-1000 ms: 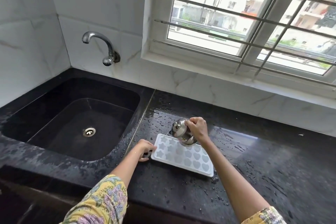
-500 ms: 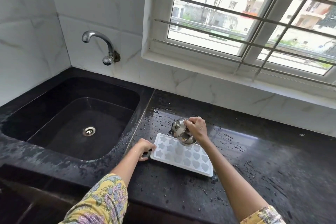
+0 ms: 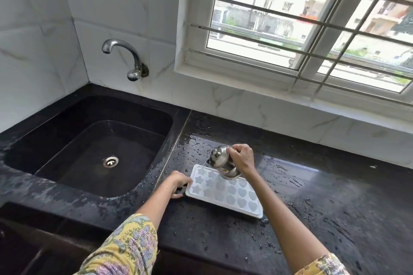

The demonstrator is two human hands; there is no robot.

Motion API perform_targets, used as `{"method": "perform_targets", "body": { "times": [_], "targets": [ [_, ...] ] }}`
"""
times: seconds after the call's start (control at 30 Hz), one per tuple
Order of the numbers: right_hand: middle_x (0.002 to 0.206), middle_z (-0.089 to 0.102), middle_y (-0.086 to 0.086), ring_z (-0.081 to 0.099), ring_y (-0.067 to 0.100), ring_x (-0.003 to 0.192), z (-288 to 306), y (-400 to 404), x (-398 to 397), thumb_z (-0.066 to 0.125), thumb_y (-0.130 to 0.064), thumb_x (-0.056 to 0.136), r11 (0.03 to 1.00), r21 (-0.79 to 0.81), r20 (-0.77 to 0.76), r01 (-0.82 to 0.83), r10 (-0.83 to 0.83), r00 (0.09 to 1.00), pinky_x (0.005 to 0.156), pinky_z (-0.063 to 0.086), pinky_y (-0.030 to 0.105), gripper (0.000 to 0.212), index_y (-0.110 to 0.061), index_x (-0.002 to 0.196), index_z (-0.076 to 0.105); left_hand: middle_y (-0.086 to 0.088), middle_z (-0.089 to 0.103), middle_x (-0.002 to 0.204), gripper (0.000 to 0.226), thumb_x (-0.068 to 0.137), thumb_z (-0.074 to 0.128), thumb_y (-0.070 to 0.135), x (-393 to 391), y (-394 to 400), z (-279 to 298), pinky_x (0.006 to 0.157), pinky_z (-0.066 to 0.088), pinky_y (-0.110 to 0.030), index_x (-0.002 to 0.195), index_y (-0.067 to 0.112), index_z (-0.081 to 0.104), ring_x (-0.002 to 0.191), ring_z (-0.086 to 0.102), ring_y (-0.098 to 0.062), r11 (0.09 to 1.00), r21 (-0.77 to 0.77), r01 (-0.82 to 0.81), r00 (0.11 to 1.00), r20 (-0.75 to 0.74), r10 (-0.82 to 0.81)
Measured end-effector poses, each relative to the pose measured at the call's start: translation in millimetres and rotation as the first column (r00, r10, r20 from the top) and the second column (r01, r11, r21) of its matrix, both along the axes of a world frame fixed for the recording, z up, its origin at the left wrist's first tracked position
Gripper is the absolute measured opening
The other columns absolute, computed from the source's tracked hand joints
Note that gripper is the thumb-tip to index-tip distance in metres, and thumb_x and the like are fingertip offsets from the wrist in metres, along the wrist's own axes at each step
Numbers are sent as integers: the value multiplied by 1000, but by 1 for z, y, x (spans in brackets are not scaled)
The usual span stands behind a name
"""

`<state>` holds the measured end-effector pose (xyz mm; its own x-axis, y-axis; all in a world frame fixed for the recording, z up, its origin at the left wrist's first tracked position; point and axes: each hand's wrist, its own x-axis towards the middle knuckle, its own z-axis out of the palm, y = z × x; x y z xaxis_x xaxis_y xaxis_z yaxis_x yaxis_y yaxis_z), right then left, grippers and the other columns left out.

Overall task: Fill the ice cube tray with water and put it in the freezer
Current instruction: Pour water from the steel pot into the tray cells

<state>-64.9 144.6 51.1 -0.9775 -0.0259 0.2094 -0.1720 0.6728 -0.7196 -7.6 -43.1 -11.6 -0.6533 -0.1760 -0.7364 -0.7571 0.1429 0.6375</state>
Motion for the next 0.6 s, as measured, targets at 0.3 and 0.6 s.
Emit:
{"method": "perform_targets", "body": {
  "times": [0.3, 0.6],
  "targets": [
    [44, 30, -3, 27, 12, 46, 12, 12, 3, 60, -18, 71, 972, -225, 59, 63, -51, 997, 48, 23, 26, 40, -16, 41, 33, 3, 51, 81, 8, 86, 61, 12, 3, 2, 5, 49, 41, -26, 93, 14, 57, 88, 50, -12, 1000, 21, -14, 1000, -8, 14],
    [45, 38, 0, 35, 16, 48, -1, 26, 7, 60, -14, 75, 993, -70, 47, 97, -94, 994, 52, 29, 26, 36, -14, 43, 42, -2, 53, 102, 12, 86, 60, 15, 6, 4, 7, 51, 42, -23, 97, 15, 61, 92, 49, -14, 1000, -10, -23, 1000, -14, 23]
  ]
}}
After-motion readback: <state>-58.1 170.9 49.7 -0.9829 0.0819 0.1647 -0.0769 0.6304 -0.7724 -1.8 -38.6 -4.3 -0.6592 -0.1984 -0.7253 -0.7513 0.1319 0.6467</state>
